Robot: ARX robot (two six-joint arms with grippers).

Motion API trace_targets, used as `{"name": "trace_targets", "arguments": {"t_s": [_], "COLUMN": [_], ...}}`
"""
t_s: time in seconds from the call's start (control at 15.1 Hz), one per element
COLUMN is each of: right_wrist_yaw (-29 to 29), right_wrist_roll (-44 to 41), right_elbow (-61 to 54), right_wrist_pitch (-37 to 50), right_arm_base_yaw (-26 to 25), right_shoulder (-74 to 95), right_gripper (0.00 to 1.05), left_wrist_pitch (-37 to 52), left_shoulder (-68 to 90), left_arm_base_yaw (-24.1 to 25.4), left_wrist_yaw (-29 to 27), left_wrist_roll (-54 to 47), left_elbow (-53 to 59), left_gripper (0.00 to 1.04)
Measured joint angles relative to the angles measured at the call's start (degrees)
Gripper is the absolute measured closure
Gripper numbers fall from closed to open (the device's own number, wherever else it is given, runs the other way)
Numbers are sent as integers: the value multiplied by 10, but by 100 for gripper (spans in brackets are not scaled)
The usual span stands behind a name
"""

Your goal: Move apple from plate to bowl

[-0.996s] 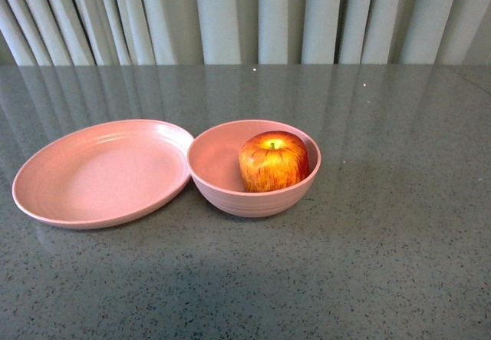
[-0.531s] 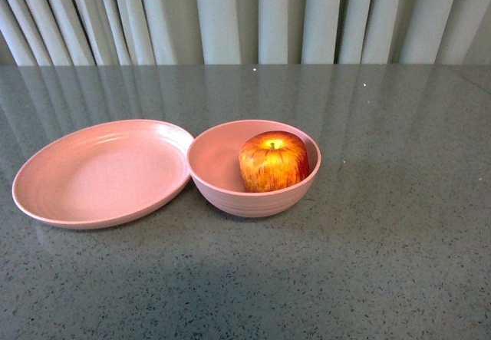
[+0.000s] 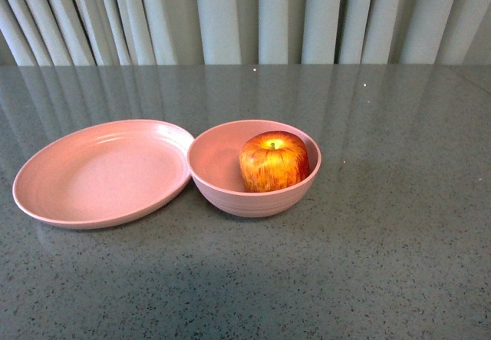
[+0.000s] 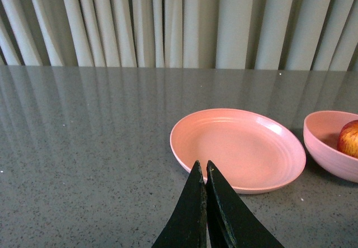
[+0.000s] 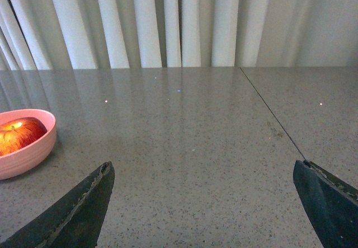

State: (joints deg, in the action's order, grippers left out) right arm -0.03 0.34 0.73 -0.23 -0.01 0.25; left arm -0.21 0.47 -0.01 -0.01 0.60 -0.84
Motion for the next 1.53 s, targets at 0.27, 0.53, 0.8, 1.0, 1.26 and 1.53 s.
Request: {"name": "trace_targets", "arguments": {"t_s": [0.27,0.53,0.8,1.0,1.26,1.53], "right_wrist_yaw": [0,0,0,0,0,0], "right_wrist_roll": [0,0,0,0,0,0], "right_elbow": [0,0,0,0,0,0], "right_wrist_pitch": [0,0,0,0,0,0], "right_arm_base_yaw": [0,0,0,0,0,0], "right_shoulder": [0,0,0,0,0,0], "right_gripper": [7,7,7,7,7,7], "left_wrist_pitch": [0,0,0,0,0,0], "left_shoulder": [0,0,0,0,0,0], "left_arm_base_yaw": [0,0,0,0,0,0], "left_wrist_yaw": [0,0,0,0,0,0], "left_wrist_roll": [0,0,-1,-2,-2,-2], "left_elbow": [0,0,0,0,0,0], "left_gripper": [97,50,5,7,7,7]}}
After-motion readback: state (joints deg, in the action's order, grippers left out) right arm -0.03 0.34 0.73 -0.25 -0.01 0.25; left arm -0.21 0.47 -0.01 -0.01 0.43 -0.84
